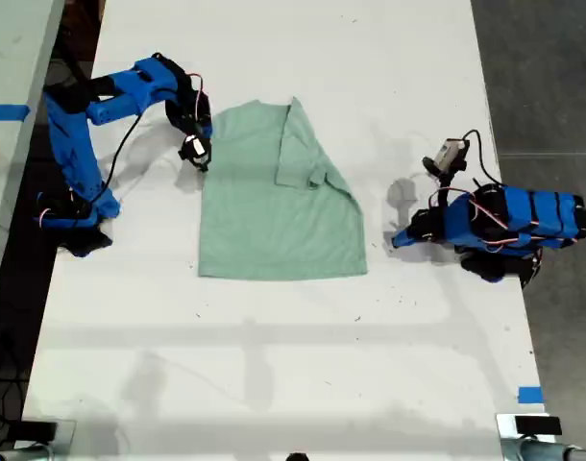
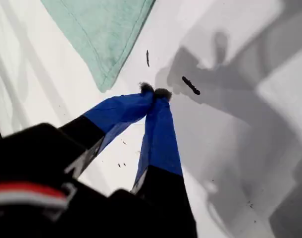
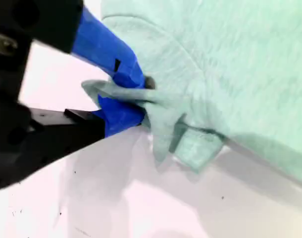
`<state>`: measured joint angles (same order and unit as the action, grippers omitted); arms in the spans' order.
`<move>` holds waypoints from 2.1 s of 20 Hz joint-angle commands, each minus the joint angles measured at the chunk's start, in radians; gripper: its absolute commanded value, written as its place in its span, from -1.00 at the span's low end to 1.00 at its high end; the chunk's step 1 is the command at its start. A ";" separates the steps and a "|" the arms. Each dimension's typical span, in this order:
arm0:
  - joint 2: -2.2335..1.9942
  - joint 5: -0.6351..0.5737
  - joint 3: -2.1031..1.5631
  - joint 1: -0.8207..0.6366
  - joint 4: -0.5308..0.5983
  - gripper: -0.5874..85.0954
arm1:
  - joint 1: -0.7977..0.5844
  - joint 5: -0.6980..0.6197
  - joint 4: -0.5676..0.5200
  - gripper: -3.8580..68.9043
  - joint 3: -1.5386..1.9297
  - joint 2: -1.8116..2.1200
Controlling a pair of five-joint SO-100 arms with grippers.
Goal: Fold t shirt
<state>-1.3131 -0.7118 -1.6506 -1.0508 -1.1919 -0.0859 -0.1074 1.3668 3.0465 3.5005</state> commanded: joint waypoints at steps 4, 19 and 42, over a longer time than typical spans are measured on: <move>-0.132 0.173 0.357 0.307 -0.235 -0.99 | -0.006 -0.021 -0.005 -0.89 0.044 0.006; -0.514 0.199 0.440 0.396 -0.319 -0.99 | -0.002 -0.028 -0.005 -0.89 0.044 0.006; -2.292 0.565 -1.536 0.779 0.245 -0.99 | -0.017 0.002 -0.008 -0.89 0.038 0.006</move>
<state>-3.5972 -0.1626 -3.1784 -0.2777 -0.9403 -0.0936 -0.1089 1.3668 3.0465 3.5005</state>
